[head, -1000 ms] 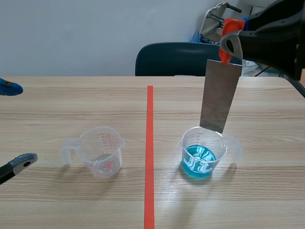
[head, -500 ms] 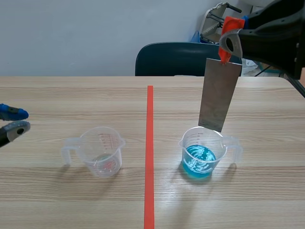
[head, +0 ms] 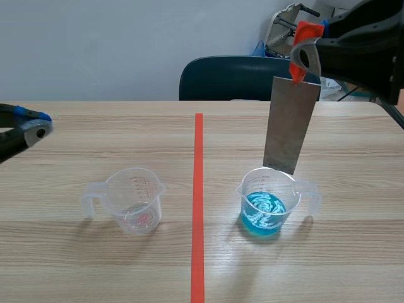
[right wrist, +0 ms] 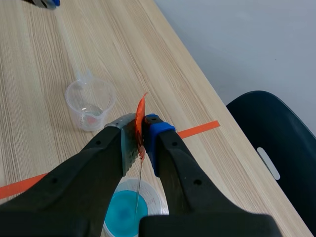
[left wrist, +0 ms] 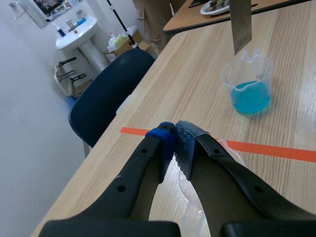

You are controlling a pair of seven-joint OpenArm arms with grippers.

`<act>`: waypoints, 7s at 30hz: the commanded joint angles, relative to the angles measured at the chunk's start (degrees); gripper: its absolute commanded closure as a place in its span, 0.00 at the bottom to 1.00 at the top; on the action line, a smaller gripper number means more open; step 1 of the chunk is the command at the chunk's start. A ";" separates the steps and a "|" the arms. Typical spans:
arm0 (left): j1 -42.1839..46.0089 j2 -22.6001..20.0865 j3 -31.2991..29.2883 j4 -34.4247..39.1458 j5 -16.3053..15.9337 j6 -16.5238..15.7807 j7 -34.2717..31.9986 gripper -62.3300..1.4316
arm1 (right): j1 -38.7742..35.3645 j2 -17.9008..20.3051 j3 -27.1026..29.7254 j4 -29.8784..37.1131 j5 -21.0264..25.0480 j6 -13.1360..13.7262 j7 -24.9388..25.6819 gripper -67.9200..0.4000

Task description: Do the redox reaction experiment

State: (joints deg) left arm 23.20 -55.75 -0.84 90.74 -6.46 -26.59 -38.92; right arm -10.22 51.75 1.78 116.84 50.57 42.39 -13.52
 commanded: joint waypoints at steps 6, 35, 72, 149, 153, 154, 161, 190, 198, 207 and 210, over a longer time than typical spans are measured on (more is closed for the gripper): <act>-8.90 1.03 10.54 0.42 -0.46 1.79 2.34 0.94 | 0.55 -0.04 0.00 0.55 0.61 0.33 1.03 0.98; -28.33 23.41 33.44 -9.16 3.56 1.75 13.49 0.94 | 0.55 -0.04 0.00 0.55 0.61 0.33 1.05 0.98; -34.80 36.52 38.86 -18.05 5.40 3.54 17.55 0.94 | 0.55 -0.04 0.00 0.55 0.61 0.33 1.05 0.98; -28.76 18.56 38.73 -9.14 7.34 9.33 13.44 0.00 | 0.55 -0.04 0.00 0.55 0.61 0.33 1.05 0.98; -28.74 18.56 38.75 -9.14 7.63 9.33 13.46 0.00 | 0.55 -0.04 0.00 0.55 0.61 0.33 1.05 0.98; -28.74 18.56 38.75 -9.14 7.61 9.33 13.46 0.00 | 0.55 -0.04 0.00 0.55 0.61 0.33 1.05 0.98; -28.74 18.56 38.75 -9.25 7.61 9.33 13.46 0.00 | 0.55 -0.04 0.00 0.55 0.61 0.33 1.05 0.98; -28.74 18.58 38.75 -9.29 7.58 9.33 13.44 0.00 | 0.55 -0.04 0.00 0.55 0.63 0.33 1.07 0.98; -28.74 18.60 38.75 -9.29 7.58 9.33 13.44 0.00 | 0.55 -0.04 0.00 0.55 0.63 0.33 1.07 0.98; -28.76 18.60 38.75 -9.29 7.58 9.33 13.42 0.00 | 0.55 -0.04 0.00 0.55 0.63 0.33 1.05 0.98; -28.76 18.60 38.75 -9.29 7.58 9.33 13.42 0.00 | 0.55 -0.04 0.00 0.55 0.63 0.33 1.05 0.98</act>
State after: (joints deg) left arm -5.56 -37.32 38.17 80.75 1.50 -17.56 -24.67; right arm -10.22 51.75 1.78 116.84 50.57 42.39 -13.52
